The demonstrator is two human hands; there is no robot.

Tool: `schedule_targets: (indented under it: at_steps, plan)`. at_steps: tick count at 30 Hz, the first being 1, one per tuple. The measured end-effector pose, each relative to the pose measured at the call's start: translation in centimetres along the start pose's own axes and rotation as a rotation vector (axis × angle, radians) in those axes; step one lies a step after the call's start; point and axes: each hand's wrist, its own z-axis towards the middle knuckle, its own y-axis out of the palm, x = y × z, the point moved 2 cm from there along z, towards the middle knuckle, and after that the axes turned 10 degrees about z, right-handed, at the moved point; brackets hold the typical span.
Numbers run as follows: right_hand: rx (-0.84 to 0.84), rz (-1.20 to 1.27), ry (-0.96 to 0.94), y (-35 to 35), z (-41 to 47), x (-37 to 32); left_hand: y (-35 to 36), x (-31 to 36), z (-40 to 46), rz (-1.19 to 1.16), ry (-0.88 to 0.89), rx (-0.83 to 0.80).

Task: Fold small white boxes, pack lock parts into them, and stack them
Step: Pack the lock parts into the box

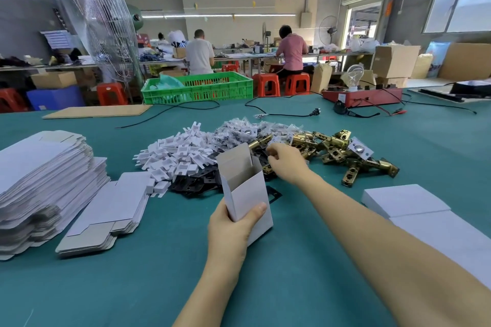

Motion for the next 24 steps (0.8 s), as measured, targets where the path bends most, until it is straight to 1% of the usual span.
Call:
schedule_targets:
  at_steps: [5,14,16,18,20,21,24]
  plan:
    - [-0.091,-0.201,-0.086,1.9,4.5,-0.1,-0.1,-0.2,0.2,-0.013,-0.005,0.007]
    - [-0.288,-0.448,-0.073,4.3,9.6,-0.1,0.0,-0.5,0.4,-0.009,-0.011,0.0]
    - [-0.328,-0.461,-0.045,4.9,9.9,0.2,0.0,-0.5,0.3,-0.001,-0.007,-0.003]
    - [-0.321,-0.451,-0.055,5.3,9.8,0.4,-0.1,-0.6,0.3,0.002,0.002,-0.006]
    - [-0.239,-0.335,-0.08,5.2,9.4,0.1,-0.1,-0.5,0.4,-0.002,0.005,-0.009]
    - [-0.173,-0.2,-0.087,4.9,9.1,-0.3,-0.1,-0.5,0.4,-0.005,0.003,-0.007]
    - [0.05,0.362,-0.027,2.7,6.8,-1.7,0.0,-0.5,0.4,-0.002,-0.001,-0.004]
